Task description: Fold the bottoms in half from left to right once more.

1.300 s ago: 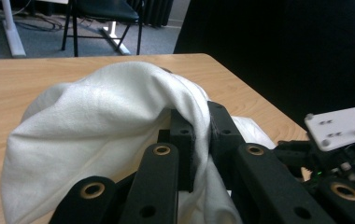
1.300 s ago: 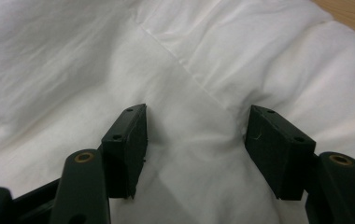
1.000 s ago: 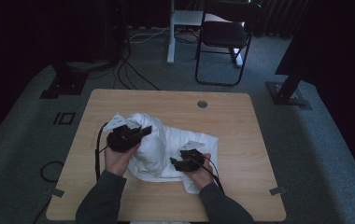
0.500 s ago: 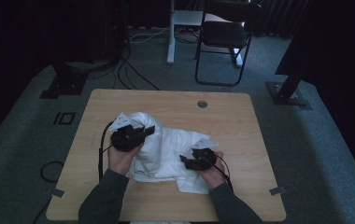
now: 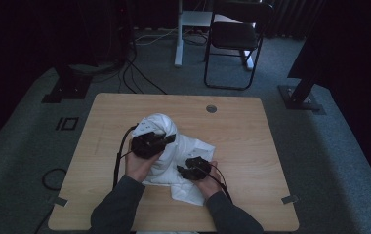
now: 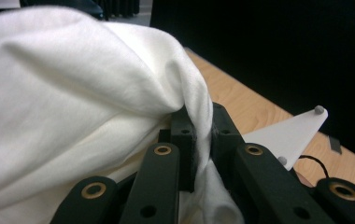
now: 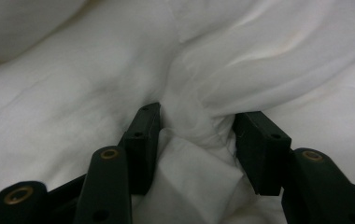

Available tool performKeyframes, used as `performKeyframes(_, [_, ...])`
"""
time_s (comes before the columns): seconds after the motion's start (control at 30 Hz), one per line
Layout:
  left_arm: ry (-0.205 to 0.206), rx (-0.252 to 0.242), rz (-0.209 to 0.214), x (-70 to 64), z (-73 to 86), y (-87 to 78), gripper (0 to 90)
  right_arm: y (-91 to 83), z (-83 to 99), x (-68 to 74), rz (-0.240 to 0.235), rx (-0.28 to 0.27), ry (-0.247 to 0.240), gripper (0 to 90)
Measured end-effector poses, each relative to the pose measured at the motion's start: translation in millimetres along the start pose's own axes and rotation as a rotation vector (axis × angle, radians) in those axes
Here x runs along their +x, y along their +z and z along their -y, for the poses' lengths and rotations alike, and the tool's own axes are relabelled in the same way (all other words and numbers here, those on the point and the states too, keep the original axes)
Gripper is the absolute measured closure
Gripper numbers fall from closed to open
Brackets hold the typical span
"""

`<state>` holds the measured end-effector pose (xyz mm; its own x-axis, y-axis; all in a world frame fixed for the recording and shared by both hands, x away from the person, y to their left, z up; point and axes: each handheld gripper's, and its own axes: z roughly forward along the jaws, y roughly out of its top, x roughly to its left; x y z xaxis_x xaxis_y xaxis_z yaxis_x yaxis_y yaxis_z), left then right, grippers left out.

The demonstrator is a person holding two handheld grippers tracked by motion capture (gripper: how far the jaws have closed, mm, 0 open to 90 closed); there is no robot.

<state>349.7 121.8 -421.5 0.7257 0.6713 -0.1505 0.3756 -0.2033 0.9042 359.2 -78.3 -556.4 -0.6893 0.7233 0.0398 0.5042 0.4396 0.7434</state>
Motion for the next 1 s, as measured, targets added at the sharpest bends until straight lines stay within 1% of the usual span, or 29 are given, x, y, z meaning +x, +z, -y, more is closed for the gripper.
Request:
performKeyframes(0.03, [0.0,0.0,0.0,0.0,0.0,0.0,84.3,0.0,0.0,0.0,0.0,0.0,0.0,50.8])
performKeyframes(0.07, [-0.003,0.014,0.007,-0.8,3.4,5.8,84.3,1.3,-2.5,0.5,-0.024,0.003,-0.012,47.9])
performKeyframes(0.1, [-0.003,0.014,0.007,-0.8,3.4,5.8,84.3,1.3,-2.5,0.5,-0.024,0.003,-0.012,47.9])
performKeyframes(0.13, [-0.008,0.027,0.017,-0.7,7.3,10.9,84.2,-3.9,-1.1,-5.9,-0.062,-0.015,0.003,42.2])
performKeyframes(0.17, [-0.008,0.027,0.017,-0.7,7.3,10.9,84.2,-3.9,-1.1,-5.9,-0.062,-0.015,0.003,42.2])
performKeyframes(0.2, [-0.01,0.038,0.027,-1.7,10.8,15.4,84.2,-16.9,3.5,-15.5,-0.068,-0.063,0.032,40.6])
performKeyframes(0.23, [-0.01,0.038,0.027,-1.7,10.8,15.4,84.2,-16.9,3.5,-15.5,-0.068,-0.063,0.032,40.6])
performKeyframes(0.27, [-0.009,0.042,0.035,-2.3,12.6,17.9,84.2,-31.5,9.1,-27.3,-0.036,-0.103,0.063,40.6])
performKeyframes(0.3, [-0.011,0.043,0.04,-3.0,13.5,19.3,84.2,-31.5,9.1,-27.3,-0.036,-0.103,0.063,40.6])
performKeyframes(0.33, [-0.012,0.045,0.047,-4.5,14.7,21.5,84.2,-40.4,13.2,-38.1,0.004,-0.109,0.08,40.8])
performKeyframes(0.37, [-0.011,0.045,0.053,-5.7,15.4,22.8,84.2,-40.4,13.2,-38.1,0.004,-0.109,0.08,40.8])
performKeyframes(0.4, [-0.009,0.048,0.06,-8.1,16.4,25.0,84.2,-41.5,14.1,-41.2,0.026,-0.101,0.085,41.2])
performKeyframes(0.43, [-0.005,0.049,0.062,-9.6,17.0,26.6,84.2,-41.9,15.6,-46.3,0.063,-0.092,0.088,41.6])
performKeyframes(0.47, [0.003,0.061,0.062,-12.4,18.1,29.6,84.1,-38.3,16.8,-53.4,0.107,-0.059,0.106,43.9])
performKeyframes(0.5, [0.011,0.069,0.059,-13.8,18.7,31.5,84.1,-38.3,16.8,-53.4,0.107,-0.059,0.106,43.9])
performKeyframes(0.53, [0.012,0.076,0.064,-15.2,19.9,34.6,84.2,-29.0,18.2,-57.7,0.133,0.007,0.116,45.0])
performKeyframes(0.57, [0.009,0.079,0.069,-15.6,20.5,36.4,84.2,-29.0,18.2,-57.7,0.133,0.007,0.116,45.0])
performKeyframes(0.6, [0.006,0.083,0.077,-17.2,21.7,40.9,84.2,-22.1,19.7,-55.3,0.132,0.004,0.097,45.4])
performKeyframes(0.67, [0.006,0.083,0.077,-17.2,21.7,40.9,84.2,-20.9,18.7,-53.9,0.132,0.003,0.094,45.4])
performKeyframes(0.7, [0.006,0.094,0.089,-20.2,23.5,47.8,84.2,-20.9,18.7,-53.9,0.132,0.003,0.094,46.1])
performKeyframes(0.73, [0.009,0.099,0.092,-22.5,24.6,51.0,84.2,-16.1,15.0,-49.0,0.111,-0.004,0.085,48.1])
performKeyframes(0.77, [0.013,0.106,0.096,-25.2,26.1,54.4,84.1,-14.1,14.2,-48.1,0.084,-0.014,0.077,48.2])
performKeyframes(0.83, [0.027,0.123,0.106,-29.9,30.6,61.6,84.1,-12.2,13.4,-51.2,-0.002,-0.032,0.081,50.1])
performKeyframes(0.87, [0.029,0.131,0.112,-31.4,33.6,65.5,84.1,-13.6,13.2,-55.4,-0.039,-0.026,0.092,51.6])
performKeyframes(0.9, [0.03,0.14,0.118,-32.4,37.0,69.6,84.1,-16.3,14.0,-60.7,-0.055,-0.023,0.109,51.3])
performKeyframes(0.93, [0.028,0.147,0.123,-33.0,40.7,73.6,84.1,-20.4,15.9,-66.8,-0.048,-0.028,0.127,51.0])
performKeyframes(0.97, [0.023,0.157,0.126,-33.5,44.4,77.7,84.1,-26.3,18.4,-73.1,-0.036,-0.037,0.155,50.4])
performKeyframes(1.0, [0.019,0.167,0.131,-34.0,48.0,82.3,84.0,-33.1,21.4,-80.2,-0.021,-0.056,0.181,50.0])
